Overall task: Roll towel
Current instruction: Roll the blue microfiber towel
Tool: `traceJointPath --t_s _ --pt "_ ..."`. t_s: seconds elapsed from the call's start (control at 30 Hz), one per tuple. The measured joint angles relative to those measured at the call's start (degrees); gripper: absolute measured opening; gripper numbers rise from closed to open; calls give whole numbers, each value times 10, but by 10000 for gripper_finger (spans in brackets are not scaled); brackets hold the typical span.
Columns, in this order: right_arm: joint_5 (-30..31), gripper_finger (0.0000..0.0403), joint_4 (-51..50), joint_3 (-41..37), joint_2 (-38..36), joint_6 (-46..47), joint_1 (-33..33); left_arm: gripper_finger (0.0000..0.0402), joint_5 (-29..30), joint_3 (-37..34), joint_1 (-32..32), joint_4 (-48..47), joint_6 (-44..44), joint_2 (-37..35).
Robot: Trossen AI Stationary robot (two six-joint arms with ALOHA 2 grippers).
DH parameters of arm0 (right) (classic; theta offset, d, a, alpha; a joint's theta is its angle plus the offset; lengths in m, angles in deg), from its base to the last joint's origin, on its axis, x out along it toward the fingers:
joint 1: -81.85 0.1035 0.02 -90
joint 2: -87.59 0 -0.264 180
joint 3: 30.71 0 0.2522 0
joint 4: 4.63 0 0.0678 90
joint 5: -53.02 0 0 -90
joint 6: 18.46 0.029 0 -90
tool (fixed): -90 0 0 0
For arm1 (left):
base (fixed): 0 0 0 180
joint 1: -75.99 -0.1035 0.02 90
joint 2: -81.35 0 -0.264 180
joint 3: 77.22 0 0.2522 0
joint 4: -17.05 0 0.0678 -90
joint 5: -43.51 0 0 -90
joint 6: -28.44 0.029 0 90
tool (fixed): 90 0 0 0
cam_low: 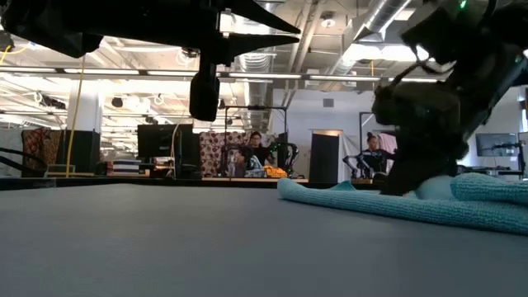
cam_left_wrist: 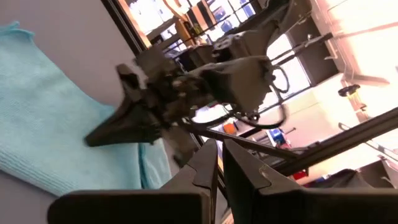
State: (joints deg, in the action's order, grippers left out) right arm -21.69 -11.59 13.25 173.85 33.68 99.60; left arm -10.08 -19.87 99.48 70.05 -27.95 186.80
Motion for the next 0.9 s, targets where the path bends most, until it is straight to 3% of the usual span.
traceJointPath --t_s 0.33,0.57,0.9 --pt "-20 17 150 20 102 -42 -19 13 21 0 21 3 -1 0" --pt "-27 17 109 113 156 -156 -84 13 24 0 30 4 -2 0" --pt "-55 16 66 205 201 -225 -144 13 35 0 42 9 0 0"
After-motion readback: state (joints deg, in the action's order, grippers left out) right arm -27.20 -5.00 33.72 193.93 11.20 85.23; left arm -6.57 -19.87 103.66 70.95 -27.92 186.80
